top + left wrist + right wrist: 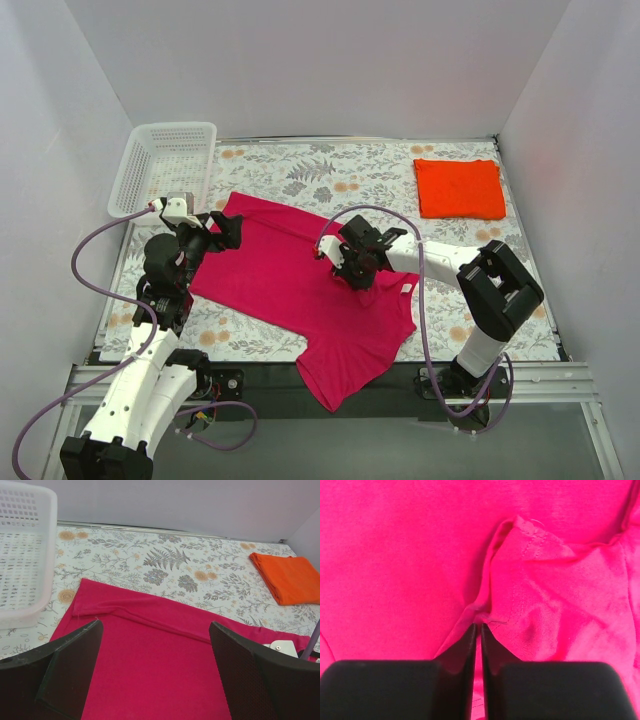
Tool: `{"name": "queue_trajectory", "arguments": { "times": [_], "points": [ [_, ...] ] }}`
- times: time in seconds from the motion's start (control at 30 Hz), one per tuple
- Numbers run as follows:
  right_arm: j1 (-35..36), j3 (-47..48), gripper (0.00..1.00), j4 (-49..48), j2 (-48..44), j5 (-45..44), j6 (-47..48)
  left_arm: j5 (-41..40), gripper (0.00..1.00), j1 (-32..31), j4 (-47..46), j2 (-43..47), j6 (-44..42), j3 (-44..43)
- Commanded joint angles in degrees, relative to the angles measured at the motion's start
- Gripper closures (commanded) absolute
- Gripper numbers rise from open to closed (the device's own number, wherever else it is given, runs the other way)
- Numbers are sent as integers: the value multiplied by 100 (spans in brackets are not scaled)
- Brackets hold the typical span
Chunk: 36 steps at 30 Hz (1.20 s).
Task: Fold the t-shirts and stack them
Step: Fold the tshirt
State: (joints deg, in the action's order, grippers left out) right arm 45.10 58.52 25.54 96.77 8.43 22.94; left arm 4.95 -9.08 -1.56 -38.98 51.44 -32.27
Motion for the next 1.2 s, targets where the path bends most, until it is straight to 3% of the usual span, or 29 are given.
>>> {"name": "queue_trajectory", "arguments": {
  "times": [0.0,0.07,0.37,0.67,0.77,0.83,0.97,1.1,1.17],
  "points": [
    [34,28,92,-137,-140,-139,-18,23,19,-6,-11,75,-11,63],
    [42,1,99,-137,-211,-122,9,23,19,-6,-11,75,-11,54],
    [78,-209,99,161,-694,835,422,32,19,-6,-11,75,-11,54],
    [148,-87,98,610,-563,1363,940,23,19,-6,-11,75,-11,54],
    [148,-17,72,698,-615,1136,1063,23,19,-15,-2,84,-11,63],
    [78,98,67,785,-782,916,1116,23,19,-15,-2,84,-20,63],
    [-842,46,64,777,-1247,1029,1012,-12,19,-15,-2,119,-29,63],
    [-2580,-235,64,383,-1827,1161,573,23,19,-23,-11,136,-11,63],
    [-3031,-481,63,137,-1934,1153,536,41,19,-23,-28,128,-3,63]
  ]
}}
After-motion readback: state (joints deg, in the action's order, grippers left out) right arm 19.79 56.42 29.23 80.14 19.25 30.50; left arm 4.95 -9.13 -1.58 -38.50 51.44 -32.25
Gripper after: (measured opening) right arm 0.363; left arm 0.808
